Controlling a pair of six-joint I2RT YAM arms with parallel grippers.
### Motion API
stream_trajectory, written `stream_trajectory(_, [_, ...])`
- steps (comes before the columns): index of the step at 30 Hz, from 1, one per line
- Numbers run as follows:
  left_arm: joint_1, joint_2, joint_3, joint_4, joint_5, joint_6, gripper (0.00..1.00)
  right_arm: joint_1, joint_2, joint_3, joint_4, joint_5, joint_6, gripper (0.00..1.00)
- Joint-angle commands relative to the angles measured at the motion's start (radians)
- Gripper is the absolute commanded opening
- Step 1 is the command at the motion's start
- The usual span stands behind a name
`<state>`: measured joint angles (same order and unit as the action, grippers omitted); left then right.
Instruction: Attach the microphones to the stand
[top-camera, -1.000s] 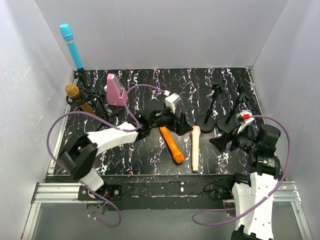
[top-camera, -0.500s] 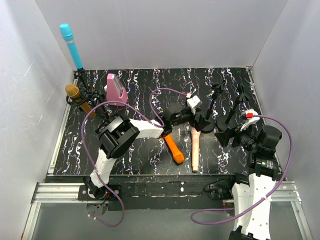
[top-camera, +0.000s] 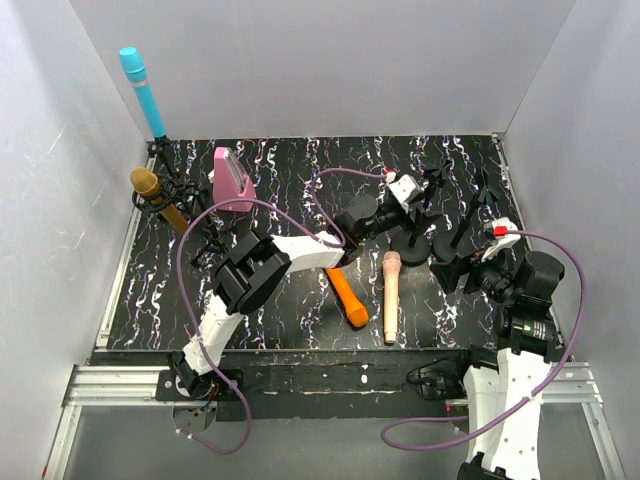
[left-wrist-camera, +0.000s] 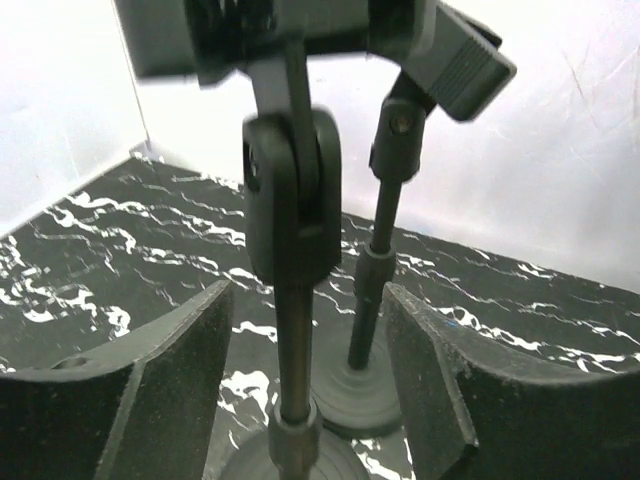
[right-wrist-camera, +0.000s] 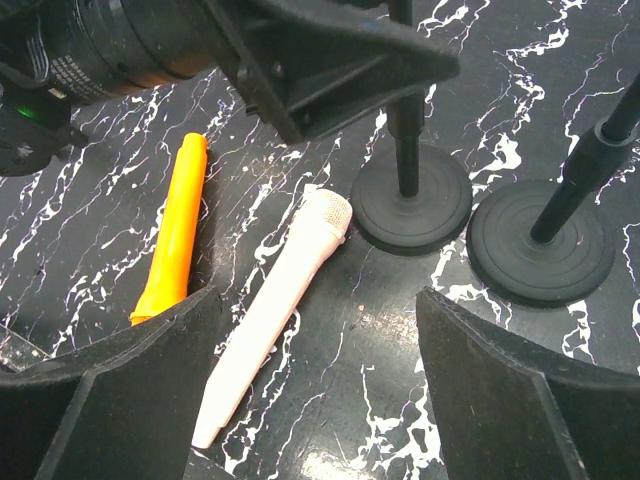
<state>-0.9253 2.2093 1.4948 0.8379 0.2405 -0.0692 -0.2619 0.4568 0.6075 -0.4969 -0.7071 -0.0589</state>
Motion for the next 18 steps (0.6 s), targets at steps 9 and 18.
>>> stream_trajectory(9, [-0.021,0.039,0.12,0.01,-0.055,0.065,0.0,-0.005,-0.02,0.006,0.035,-0.028,-0.012,0.85])
stream_trajectory(18, [0.0,0.062,0.292,-0.063,-0.067,0.183,0.0,-0.005,-0.023,0.011,0.027,-0.043,-0.018,0.85])
